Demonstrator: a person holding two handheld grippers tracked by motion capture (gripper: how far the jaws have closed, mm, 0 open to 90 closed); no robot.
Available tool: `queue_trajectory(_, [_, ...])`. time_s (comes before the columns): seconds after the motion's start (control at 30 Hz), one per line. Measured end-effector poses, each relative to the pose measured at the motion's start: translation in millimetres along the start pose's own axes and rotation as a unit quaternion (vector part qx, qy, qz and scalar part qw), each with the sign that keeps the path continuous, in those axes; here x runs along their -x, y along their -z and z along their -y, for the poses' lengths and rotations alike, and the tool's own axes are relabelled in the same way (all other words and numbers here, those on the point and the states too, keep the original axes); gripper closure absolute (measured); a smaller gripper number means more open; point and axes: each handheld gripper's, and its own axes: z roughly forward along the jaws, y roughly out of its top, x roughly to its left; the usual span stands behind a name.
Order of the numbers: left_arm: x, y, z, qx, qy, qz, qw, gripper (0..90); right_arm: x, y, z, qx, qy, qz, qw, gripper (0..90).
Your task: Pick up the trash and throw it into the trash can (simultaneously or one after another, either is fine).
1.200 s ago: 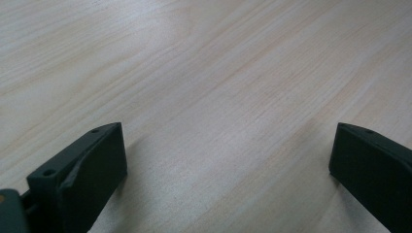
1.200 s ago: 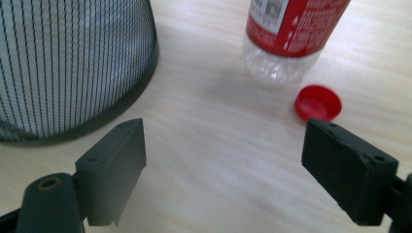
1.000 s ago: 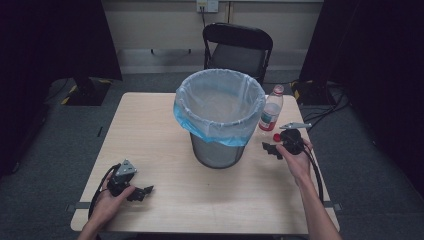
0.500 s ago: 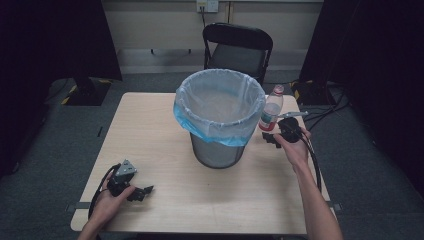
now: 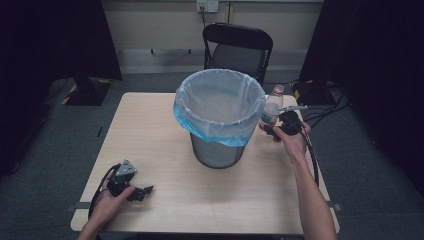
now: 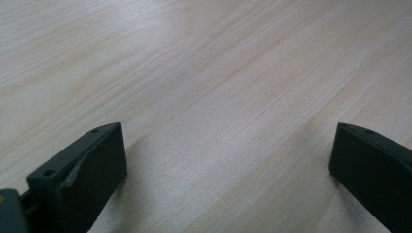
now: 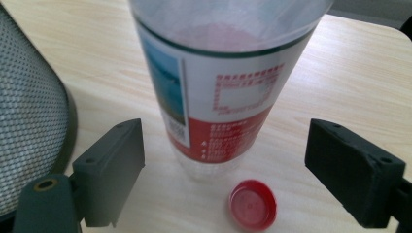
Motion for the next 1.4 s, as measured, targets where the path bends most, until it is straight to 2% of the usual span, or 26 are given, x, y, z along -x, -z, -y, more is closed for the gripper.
queue_trajectory(0.3, [0.0,0.0,0.0,0.000,0.000,0.000,1.0000,0.0,2.0,-18.1,2.8,0.011,-0.008,-0.007,0.9999,14.7])
queue_trajectory(0.5, [0.1,0.0,0.0,0.000,0.000,0.000,1.0000,0.0,2.6,-25.9,5.0,0.022,-0.014,-0.003,0.9996,15.4])
queue_trajectory(0.8, [0.1,0.1,0.0,0.000,0.000,0.000,1.0000,0.0,1.0,-35.5,7.1,0.029,-0.011,-0.007,0.9995,19.8])
queue_trajectory(0.9, [0.1,0.1,0.1,0.000,0.000,0.000,1.0000,0.0,0.4,-38.9,3.2,0.028,-0.014,-0.013,0.9994,16.8])
queue_trajectory(1.03, [0.0,-0.1,0.2,0.002,0.000,0.001,1.0000,0.0,-3.8,-43.2,-4.0,0.045,-0.010,-0.008,0.9989,17.0])
queue_trajectory(1.07, [0.1,-0.1,0.3,0.002,0.000,0.001,1.0000,0.0,-4.7,-44.4,-4.2,0.047,-0.010,-0.004,0.9988,19.8])
queue_trajectory(1.1, [0.1,-0.1,0.3,0.002,0.000,0.001,1.0000,0.0,-4.9,-46.6,-2.1,0.044,-0.011,-0.004,0.9990,27.1])
queue_trajectory(1.4, [0.0,-0.1,0.3,0.002,-0.001,0.001,1.0000,0.0,-2.3,-42.8,-1.4,0.042,-0.021,-0.010,0.9988,27.8])
